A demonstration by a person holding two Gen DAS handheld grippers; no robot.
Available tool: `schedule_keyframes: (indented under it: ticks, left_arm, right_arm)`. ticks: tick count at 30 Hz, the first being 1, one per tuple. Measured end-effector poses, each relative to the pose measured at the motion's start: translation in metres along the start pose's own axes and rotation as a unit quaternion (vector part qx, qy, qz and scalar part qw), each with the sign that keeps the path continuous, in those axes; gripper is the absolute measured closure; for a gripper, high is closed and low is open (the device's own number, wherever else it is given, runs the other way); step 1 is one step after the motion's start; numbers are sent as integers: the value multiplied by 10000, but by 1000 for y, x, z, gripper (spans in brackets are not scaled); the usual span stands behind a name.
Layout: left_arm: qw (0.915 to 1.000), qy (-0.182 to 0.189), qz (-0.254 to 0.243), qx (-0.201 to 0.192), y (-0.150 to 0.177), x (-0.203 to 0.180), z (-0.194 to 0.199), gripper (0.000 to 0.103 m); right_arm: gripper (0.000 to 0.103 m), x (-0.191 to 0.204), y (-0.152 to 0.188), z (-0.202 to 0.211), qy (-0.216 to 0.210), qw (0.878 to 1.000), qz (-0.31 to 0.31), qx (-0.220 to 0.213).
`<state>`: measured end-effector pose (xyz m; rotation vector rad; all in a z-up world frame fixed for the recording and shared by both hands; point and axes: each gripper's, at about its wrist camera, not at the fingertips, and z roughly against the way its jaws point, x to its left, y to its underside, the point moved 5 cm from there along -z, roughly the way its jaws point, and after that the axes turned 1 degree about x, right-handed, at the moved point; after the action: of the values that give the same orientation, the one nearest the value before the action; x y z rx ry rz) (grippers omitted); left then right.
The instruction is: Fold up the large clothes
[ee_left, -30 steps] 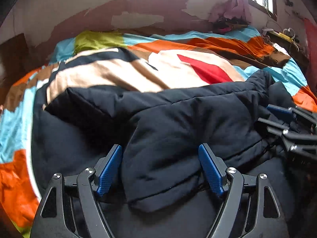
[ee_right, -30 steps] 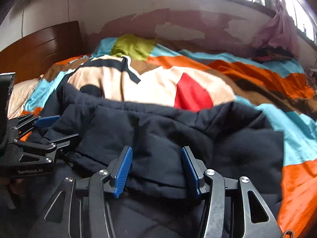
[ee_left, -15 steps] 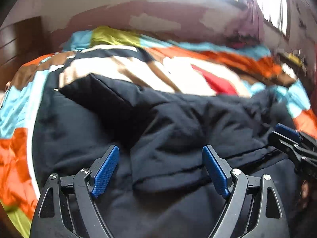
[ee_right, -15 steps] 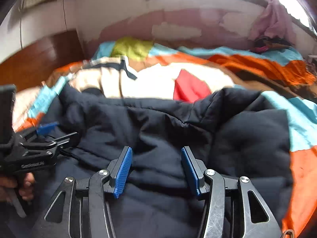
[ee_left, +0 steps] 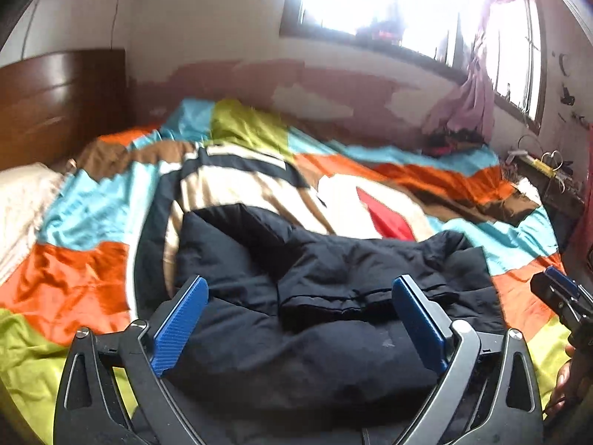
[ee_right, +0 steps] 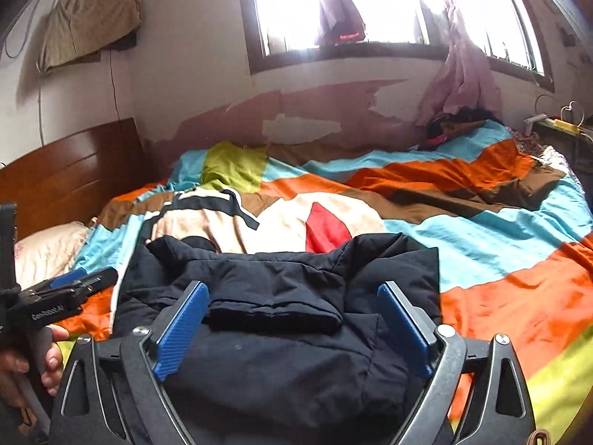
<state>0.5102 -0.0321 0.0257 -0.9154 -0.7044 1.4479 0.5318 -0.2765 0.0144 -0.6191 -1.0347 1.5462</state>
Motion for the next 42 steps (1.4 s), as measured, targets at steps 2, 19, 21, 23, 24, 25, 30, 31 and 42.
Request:
schedule_keyframes:
  ticks: [2,19,21,23,24,25,30,31,42]
  left_arm:
    - [10000,-16,-35,-72,-1,-1,19,4]
    - [9975,-232,-432,-504,28,-13,158,2]
    - [9971,-262,-433,-561,36,-14,172,2]
    - [9969,-248,-437,-611,42,-15,185,2]
    - [9964,-269,-455,-664,46,-16,191,2]
    - [9957,-299,-477,-734,51,-17,199,2]
    - [9928,-330,-693,-917,70,-25,224,2]
    - [9927,-317,-727,-910,73,-26,227,2]
    - [9924,-250,-828,-876,108,-32,257,2]
  right_arm:
    - [7,5,-1,17,-6,10000,-9,-47]
    - [3,53,15,141,-41,9993,205,-302]
    - [3,58,19,153,-25,9991,271,-331]
    - [2,66,25,167,-57,9987,339,-384]
    - [2,69,27,173,-52,9985,369,-402]
    - [2,71,30,178,-32,9983,392,-420]
    - [2,82,45,201,-54,9981,425,-435]
    - [2,83,47,204,-33,9981,445,-430]
    - [2,86,90,233,8,9981,545,-299]
